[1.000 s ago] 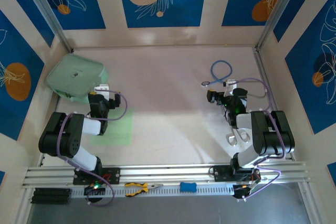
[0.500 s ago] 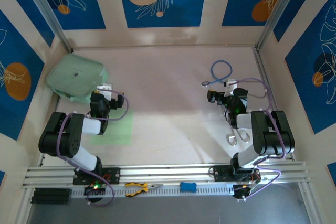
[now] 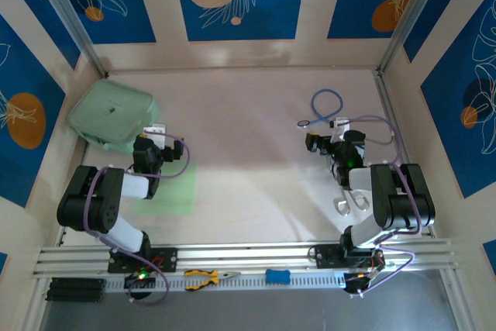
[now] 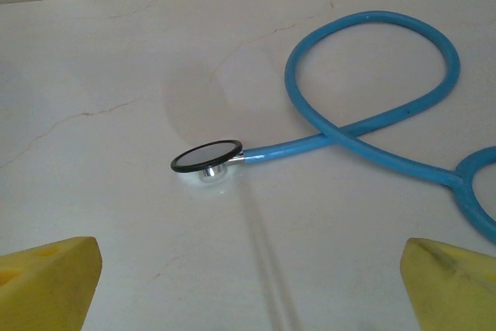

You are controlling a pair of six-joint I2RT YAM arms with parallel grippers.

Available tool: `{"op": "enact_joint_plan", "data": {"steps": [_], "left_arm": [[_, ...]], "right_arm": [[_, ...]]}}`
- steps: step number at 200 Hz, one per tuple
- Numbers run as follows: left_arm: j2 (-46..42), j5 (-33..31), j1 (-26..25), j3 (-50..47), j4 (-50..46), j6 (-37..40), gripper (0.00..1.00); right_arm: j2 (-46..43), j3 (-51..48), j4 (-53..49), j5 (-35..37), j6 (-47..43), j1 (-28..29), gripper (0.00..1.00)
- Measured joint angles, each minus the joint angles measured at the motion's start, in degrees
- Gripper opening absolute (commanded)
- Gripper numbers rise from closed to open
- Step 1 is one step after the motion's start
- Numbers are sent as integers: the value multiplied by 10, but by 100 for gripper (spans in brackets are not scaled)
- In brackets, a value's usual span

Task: Fold a paper plane with a square sheet of paper (pick it up from the middle)
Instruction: Move the square sheet of paper to the center of the table.

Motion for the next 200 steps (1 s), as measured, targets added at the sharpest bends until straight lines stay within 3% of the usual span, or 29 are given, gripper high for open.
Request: {"op": "enact_joint_plan", "data": {"steps": [58, 85, 126, 159, 181, 200], "left_arm": [[-3, 2, 0, -70, 91, 6, 100], [-63, 1, 0, -80, 69, 5, 100], [-238, -21, 0, -14, -124, -27, 100], [-310, -49, 1, 51, -287, -99, 100], [-320, -54, 1, 98, -415, -170, 100], [-320, -16, 3, 113, -485, -218, 100]], "right_arm": [[-8, -19, 29, 12, -15, 21, 99], [-41, -15, -11, 13, -17, 21, 99], [-99, 125, -225, 12, 26, 16, 99], [-127, 206, -382, 5, 129, 10, 99], [-116, 249, -460, -73, 194, -10, 99], [-106, 251, -494, -153, 243, -18, 99]]}}
